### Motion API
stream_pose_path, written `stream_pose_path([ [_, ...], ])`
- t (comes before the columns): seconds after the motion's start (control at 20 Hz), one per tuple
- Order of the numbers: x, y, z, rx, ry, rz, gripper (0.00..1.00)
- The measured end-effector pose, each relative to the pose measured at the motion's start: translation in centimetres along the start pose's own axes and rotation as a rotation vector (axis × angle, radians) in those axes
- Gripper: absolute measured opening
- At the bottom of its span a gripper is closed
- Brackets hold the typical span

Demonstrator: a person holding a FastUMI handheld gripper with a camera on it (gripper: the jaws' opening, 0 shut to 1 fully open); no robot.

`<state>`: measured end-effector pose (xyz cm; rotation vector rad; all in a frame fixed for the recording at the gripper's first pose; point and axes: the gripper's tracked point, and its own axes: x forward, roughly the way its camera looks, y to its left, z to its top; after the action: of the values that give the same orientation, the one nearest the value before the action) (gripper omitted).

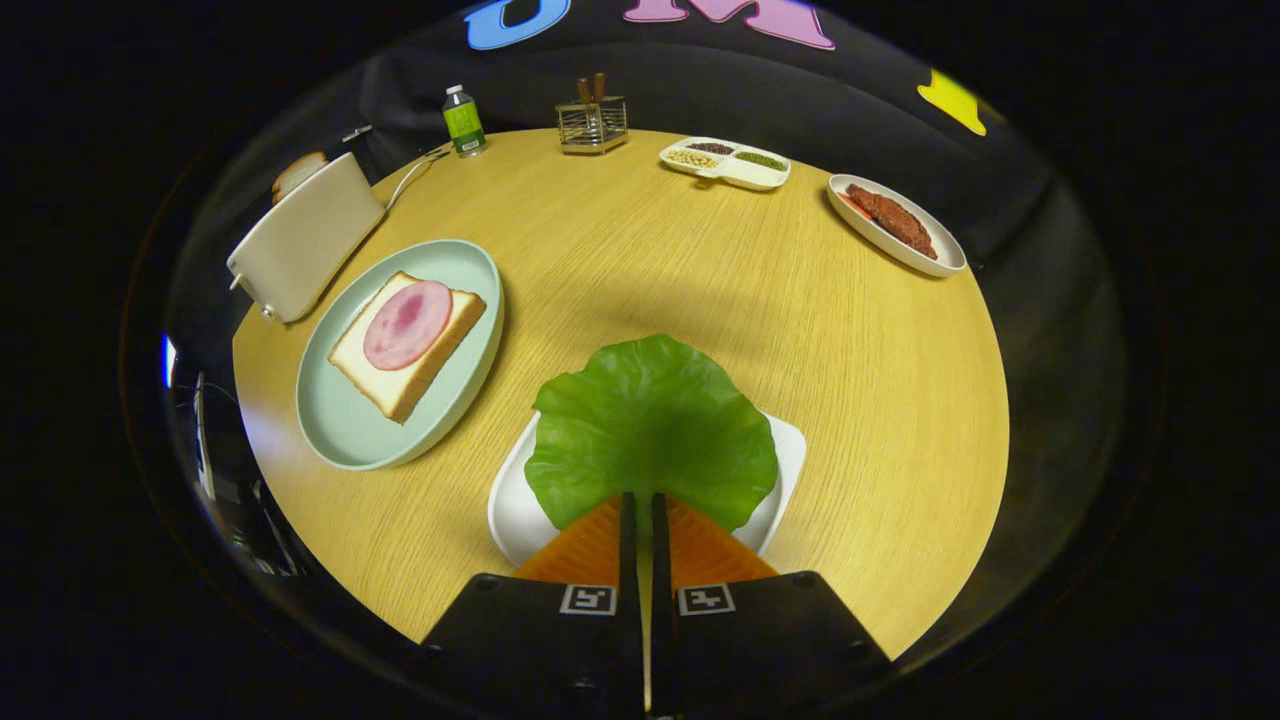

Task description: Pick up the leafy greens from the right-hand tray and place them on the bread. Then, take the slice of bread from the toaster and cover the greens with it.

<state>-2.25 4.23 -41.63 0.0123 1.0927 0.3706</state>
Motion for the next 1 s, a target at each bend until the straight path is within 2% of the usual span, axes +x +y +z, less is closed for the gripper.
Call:
stream_pose_path([
  [0.25,-4.3,1.0,3.6,0.002,-0.113,0.022,0.08],
  [0.6,-9.4,7.9,9.5,-0.099,-0.22,0.127,0.07],
  [0.75,-9.7,11.6,11.2,-0.142,-0.232,0.174,0.07],
  [1.0,-7.4,16.4,11.9,-0.189,-0.189,0.208,0.08],
])
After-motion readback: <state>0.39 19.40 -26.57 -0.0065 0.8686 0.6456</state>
